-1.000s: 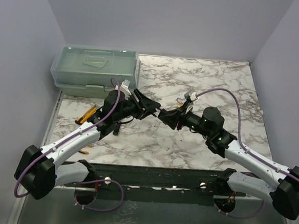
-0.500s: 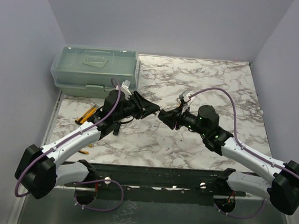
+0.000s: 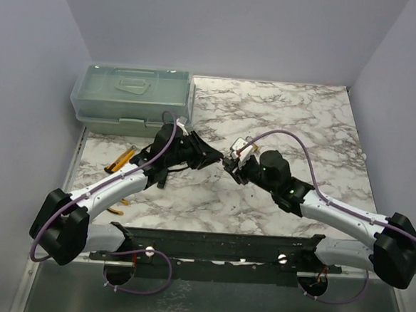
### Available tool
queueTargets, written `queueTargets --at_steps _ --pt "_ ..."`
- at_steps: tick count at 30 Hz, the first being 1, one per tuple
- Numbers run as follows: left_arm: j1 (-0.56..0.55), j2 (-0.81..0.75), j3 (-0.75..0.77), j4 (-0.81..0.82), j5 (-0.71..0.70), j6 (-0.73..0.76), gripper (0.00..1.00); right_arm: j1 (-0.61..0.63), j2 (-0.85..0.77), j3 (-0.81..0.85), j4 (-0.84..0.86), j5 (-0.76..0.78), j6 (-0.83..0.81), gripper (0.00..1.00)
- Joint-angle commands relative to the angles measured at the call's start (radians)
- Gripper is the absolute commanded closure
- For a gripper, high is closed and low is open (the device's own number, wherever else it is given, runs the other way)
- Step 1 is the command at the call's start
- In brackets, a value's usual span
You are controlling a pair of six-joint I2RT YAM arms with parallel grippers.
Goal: Unlock with the key
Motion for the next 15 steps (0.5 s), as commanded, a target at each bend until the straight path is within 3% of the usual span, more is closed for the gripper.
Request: queueTargets --at_steps 1,15 --pt "-0.003 0.037 0.058 0.011 0.065 0.015 0.72 0.042 0.037 0.028 0.02 0.145 -0.129 1.0" --pt "0.012 0.178 0.041 0.034 0.067 0.133 0.65 0.05 0.2 0.017 0.097 0.291 -0.194 1.0"
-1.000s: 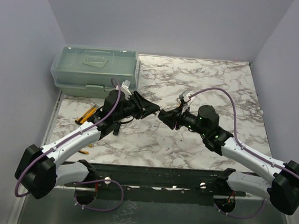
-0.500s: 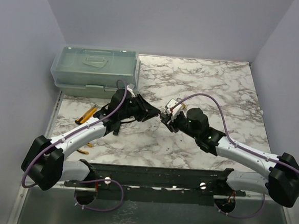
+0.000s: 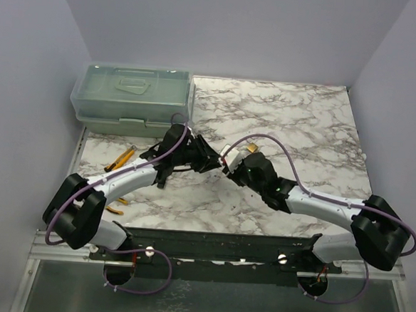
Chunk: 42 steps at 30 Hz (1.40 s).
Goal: Unlock with the key
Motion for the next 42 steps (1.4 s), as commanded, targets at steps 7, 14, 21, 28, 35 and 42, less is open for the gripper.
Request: queueTargets --at_steps 7,14,21,28,35,42 --pt "0.029 0.119 -0.037 0.138 0.023 0.147 0.62 0.007 0.153 0.035 0.086 0.137 -0.029 1.0" --pt "0.064 0.138 -0.067 0.159 0.038 0.153 0.61 0.007 0.227 0.057 0.061 0.159 -0.015 1.0" --pt "0.126 0.032 -0.141 0.118 0.022 0.132 0.6 0.007 0.269 0.081 0.032 0.191 0.005 0.99" --pt "0.163 -0.16 -0.133 -0.148 -0.111 0.205 0.58 0.007 0.323 0.143 -0.028 0.23 0.028 0.93" --pt "0.178 -0.365 -0.096 -0.329 -0.251 0.263 0.51 0.007 0.361 0.21 -0.149 0.216 0.087 0.65" --pt "0.182 -0.495 -0.068 -0.414 -0.331 0.312 0.29 0.008 0.36 0.241 -0.189 0.209 0.116 0.54"
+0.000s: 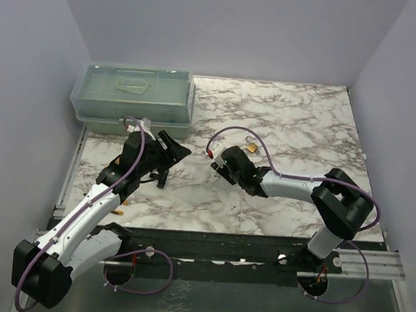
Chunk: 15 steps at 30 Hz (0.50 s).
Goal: Unlock with the key
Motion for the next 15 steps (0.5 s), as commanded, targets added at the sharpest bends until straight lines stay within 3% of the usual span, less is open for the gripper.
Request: queueTargets --at_steps 1,4,15 --pt "0.007 -0.062 0.047 -0.11 -0.101 0.064 0.26 0.009 0.001 0.038 -0.038 0.015 0.034 0.53" --pt "0.007 -0.074 0.066 -0.143 -0.118 0.082 0.21 0.011 -0.015 0.045 -0.052 0.016 0.04 0.53" --pt "0.008 -0.115 0.135 -0.229 -0.176 0.141 0.2 0.018 -0.135 0.069 -0.155 -0.038 0.122 0.53"
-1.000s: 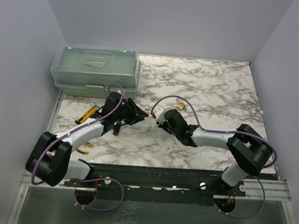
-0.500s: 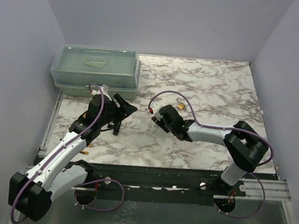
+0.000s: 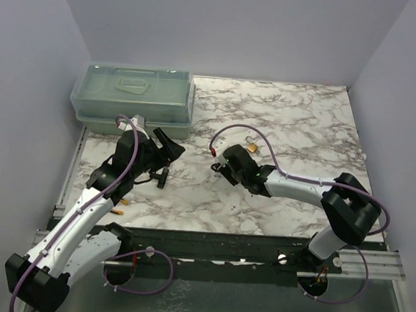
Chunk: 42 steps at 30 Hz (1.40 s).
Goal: Unlock with the key
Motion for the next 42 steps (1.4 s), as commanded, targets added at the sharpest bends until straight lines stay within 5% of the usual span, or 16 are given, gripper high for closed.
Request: queueTargets --at_steps 1,10,16,19,25,27,35,42 --pt "0.006 -0.031 0.062 -0.066 -0.065 0.054 0.19 0.012 -0.104 0.049 -0.06 -0.05 0.074 0.53" --pt "0.007 -0.053 0.126 -0.141 -0.112 0.108 0.17 0.011 -0.305 0.052 -0.009 -0.19 0.232 0.48" --pt "0.007 -0.08 0.136 -0.161 -0.15 0.147 0.15 0.01 -0.378 0.047 0.023 -0.154 0.305 0.44" --pt "0.005 -0.098 0.133 -0.159 -0.173 0.174 0.05 0.01 -0.414 0.035 0.049 -0.126 0.328 0.4" --pt "0.006 -0.067 0.141 -0.146 -0.226 0.266 0.01 0.01 -0.499 -0.011 0.092 -0.063 0.375 0.02" --pt "0.006 -0.049 0.142 -0.131 -0.263 0.303 0.01 0.01 -0.521 -0.026 0.092 -0.034 0.385 0.0" --pt "0.007 -0.001 0.031 0.105 -0.461 0.501 0.01 0.01 -0.601 -0.1 0.067 0.047 0.438 0.0" --pt "0.016 0.173 -0.156 0.524 -0.6 0.787 0.07 0.01 -0.689 -0.167 0.07 0.049 0.487 0.0"
